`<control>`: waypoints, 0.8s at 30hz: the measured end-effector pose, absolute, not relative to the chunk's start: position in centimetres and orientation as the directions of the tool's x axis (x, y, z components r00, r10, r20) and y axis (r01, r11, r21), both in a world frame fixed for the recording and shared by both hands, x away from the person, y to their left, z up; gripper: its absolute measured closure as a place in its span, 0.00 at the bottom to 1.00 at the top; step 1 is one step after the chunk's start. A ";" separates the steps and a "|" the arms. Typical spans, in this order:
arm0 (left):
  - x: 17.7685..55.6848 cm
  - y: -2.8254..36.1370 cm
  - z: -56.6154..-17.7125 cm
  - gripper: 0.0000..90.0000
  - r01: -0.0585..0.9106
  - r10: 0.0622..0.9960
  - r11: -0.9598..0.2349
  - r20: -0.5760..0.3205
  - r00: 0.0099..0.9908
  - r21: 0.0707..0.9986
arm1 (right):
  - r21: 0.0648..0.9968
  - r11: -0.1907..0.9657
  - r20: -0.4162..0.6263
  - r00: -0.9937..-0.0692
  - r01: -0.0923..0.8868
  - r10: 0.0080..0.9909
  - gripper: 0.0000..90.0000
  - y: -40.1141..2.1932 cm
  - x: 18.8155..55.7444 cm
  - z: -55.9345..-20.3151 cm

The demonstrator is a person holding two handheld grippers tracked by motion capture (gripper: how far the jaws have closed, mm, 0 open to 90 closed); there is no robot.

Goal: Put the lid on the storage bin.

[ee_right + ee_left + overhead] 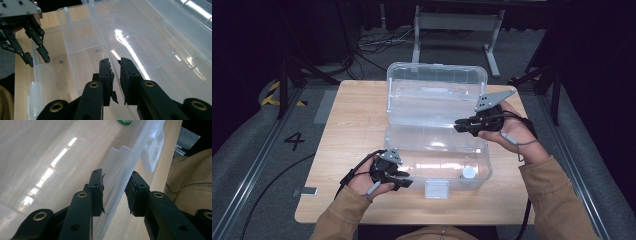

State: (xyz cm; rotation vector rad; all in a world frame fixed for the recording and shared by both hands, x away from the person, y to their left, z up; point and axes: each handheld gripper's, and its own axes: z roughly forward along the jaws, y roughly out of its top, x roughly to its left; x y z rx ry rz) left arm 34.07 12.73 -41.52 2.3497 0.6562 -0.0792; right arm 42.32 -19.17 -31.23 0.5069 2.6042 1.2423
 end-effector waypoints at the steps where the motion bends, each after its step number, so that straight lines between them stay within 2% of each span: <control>1: 34.1 12.7 -41.5 0.76 0.478 0.436 -0.636 -0.229 0.870 0.605 | 0.782 0.586 -0.041 -0.919 0.215 0.392 0.89 -19.2 42.2 -31.2; 24: 34.1 12.7 -41.6 0.76 0.480 0.437 -0.632 -0.232 0.869 0.608 | 0.777 0.601 -0.059 -0.929 0.186 0.364 0.88 -19.3 40.8 -31.5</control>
